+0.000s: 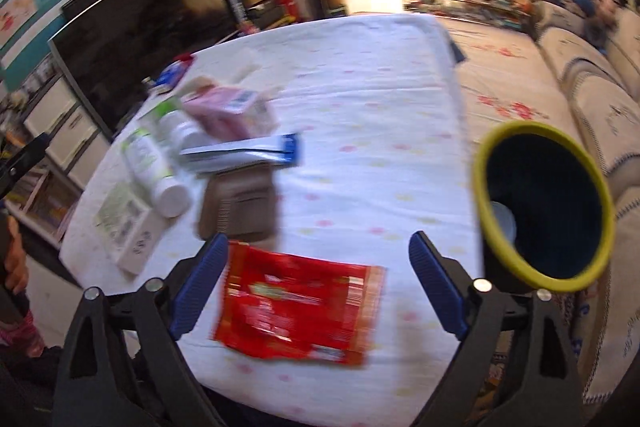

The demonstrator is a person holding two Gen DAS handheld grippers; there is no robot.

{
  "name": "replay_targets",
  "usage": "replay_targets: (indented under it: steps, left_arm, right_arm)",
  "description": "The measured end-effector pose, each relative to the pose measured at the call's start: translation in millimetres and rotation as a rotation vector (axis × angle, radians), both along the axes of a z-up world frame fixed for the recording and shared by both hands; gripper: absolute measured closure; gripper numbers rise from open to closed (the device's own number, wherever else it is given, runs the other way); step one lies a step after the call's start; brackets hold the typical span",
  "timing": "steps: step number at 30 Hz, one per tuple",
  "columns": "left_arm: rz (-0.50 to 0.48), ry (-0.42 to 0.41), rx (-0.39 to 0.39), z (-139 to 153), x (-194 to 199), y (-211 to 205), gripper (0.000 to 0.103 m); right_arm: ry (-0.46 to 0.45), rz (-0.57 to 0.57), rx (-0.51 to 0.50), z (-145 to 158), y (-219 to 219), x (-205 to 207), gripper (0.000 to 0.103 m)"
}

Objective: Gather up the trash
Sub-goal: 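Grasp the brown plastic tray with the right gripper, then carry the brown tray over the yellow bin and open the right gripper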

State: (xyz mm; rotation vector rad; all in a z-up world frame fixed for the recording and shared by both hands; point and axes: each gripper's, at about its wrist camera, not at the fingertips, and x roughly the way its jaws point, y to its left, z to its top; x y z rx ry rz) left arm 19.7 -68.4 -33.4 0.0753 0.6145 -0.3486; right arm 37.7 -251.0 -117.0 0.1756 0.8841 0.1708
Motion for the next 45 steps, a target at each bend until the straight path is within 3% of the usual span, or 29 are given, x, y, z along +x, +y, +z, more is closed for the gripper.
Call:
replay_targets:
  steps: [7, 19, 22, 24, 37, 45]
  left_arm:
    - [0.008, -0.011, -0.007, -0.4, -5.2, 8.4, 0.006]
    - [0.013, 0.019, -0.019, -9.7, 2.1, 10.2, 0.006]
    - [0.018, 0.022, -0.02, -11.2, 3.5, 10.3, 0.006]
    - [0.021, 0.024, -0.022, -11.9, 3.9, 11.4, 0.006]
    - [0.013, 0.029, -0.014, -16.3, 5.1, 8.6, 0.006]
    - [0.004, 0.035, -0.007, -15.6, 7.3, 1.3, 0.006]
  right_arm:
    - [0.017, 0.065, -0.108, -7.3, 60.2, 30.4, 0.007]
    - [0.094, 0.062, -0.162, -31.7, 70.3, 58.0, 0.007]
    - [0.114, 0.063, -0.165, -35.7, 69.7, 61.9, 0.02]
    - [0.122, 0.061, -0.173, -37.5, 70.1, 65.1, 0.036]
    - [0.057, 0.047, -0.129, -16.2, 57.4, 53.7, 0.036]
    - [0.02, -0.059, -0.114, 2.1, 7.5, 47.1, 0.036]
